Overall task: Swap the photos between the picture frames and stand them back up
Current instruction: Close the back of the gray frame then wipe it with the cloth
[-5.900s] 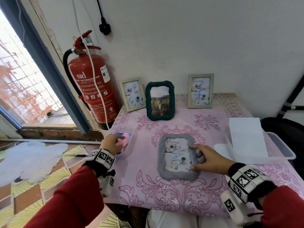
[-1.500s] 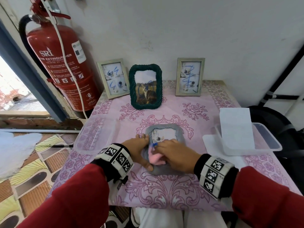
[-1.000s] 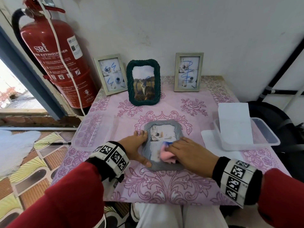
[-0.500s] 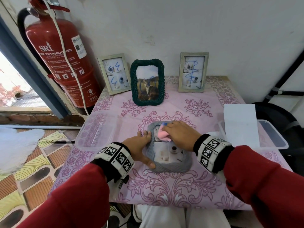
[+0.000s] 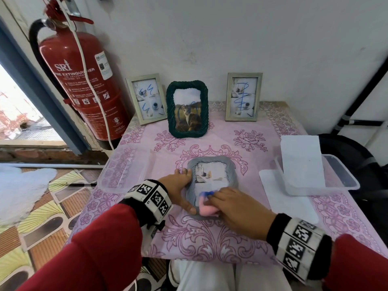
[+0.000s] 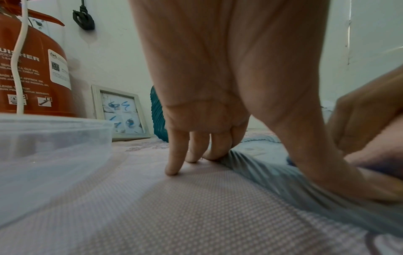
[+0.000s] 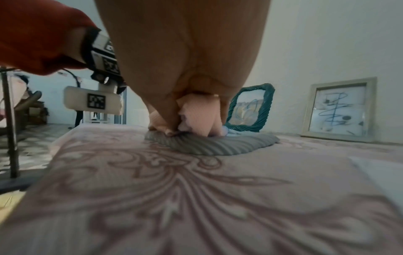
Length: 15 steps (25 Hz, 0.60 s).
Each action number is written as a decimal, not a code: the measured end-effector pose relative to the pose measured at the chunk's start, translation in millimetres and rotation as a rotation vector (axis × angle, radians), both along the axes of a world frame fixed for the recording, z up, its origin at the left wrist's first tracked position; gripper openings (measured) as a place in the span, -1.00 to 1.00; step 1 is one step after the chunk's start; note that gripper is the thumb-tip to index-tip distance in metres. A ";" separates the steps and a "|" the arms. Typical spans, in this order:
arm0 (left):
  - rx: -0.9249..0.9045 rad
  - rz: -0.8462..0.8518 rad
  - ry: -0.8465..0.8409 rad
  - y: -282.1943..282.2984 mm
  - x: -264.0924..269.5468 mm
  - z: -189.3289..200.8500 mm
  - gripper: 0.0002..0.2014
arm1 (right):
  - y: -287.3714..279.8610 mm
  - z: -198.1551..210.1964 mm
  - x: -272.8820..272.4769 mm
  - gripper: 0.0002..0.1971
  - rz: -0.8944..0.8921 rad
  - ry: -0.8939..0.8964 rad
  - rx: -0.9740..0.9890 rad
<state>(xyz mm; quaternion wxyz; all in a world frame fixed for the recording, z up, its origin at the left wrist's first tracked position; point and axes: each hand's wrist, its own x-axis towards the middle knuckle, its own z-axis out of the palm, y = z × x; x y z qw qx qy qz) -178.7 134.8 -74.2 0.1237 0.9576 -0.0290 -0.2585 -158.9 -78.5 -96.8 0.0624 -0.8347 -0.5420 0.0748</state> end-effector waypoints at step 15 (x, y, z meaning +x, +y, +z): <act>-0.057 0.021 0.020 4.3 0.0 -9.3 0.20 | 23.7 4.6 77.3 -0.61 -0.180 -0.130 -0.099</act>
